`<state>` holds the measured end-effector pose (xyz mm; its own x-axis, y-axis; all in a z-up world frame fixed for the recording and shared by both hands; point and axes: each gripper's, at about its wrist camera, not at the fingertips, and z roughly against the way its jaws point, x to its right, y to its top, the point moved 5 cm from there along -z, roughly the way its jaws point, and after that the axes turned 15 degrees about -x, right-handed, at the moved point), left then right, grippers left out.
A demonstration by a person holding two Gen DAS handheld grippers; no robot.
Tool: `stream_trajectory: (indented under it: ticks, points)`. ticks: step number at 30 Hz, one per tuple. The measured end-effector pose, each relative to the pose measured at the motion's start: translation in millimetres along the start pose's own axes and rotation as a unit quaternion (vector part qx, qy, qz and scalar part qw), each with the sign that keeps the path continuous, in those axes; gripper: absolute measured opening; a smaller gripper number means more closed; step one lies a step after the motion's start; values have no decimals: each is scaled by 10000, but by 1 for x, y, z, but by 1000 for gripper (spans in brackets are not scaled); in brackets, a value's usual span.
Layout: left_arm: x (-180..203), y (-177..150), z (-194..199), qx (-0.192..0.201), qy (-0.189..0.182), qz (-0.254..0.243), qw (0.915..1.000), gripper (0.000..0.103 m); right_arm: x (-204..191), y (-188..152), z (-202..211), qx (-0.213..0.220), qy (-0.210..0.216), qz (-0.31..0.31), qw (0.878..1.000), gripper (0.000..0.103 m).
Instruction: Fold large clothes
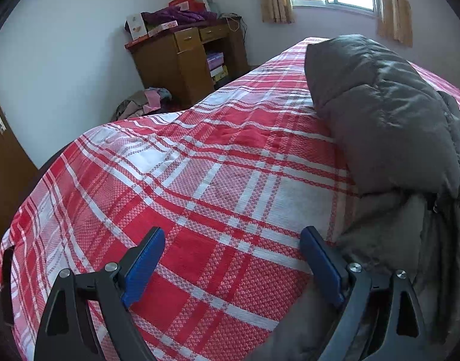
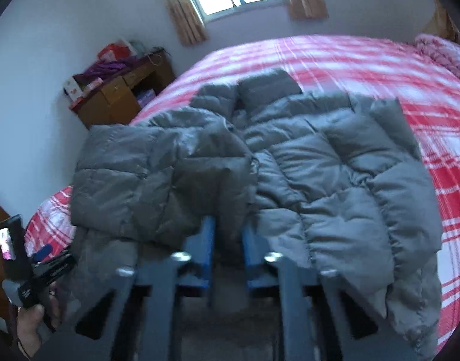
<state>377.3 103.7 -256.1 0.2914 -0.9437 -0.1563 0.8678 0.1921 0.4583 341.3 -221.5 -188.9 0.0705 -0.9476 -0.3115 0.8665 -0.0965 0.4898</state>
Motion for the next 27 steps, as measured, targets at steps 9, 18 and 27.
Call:
stream_trajectory:
  ticks: [9, 18, 27]
  points:
    - [0, 0, 0, 2, 18, -10, 10000, 92, 18, -40, 62, 468, -13, -188, 9987, 10]
    - [-2, -2, 7, -136, -102, -157, 9997, 92, 70, -81, 43, 51, -294, -817, 9962, 12]
    - [3, 38, 87, 351, -440, -518, 9971, 92, 71, -89, 101, 365, -726, -1134, 9902, 50]
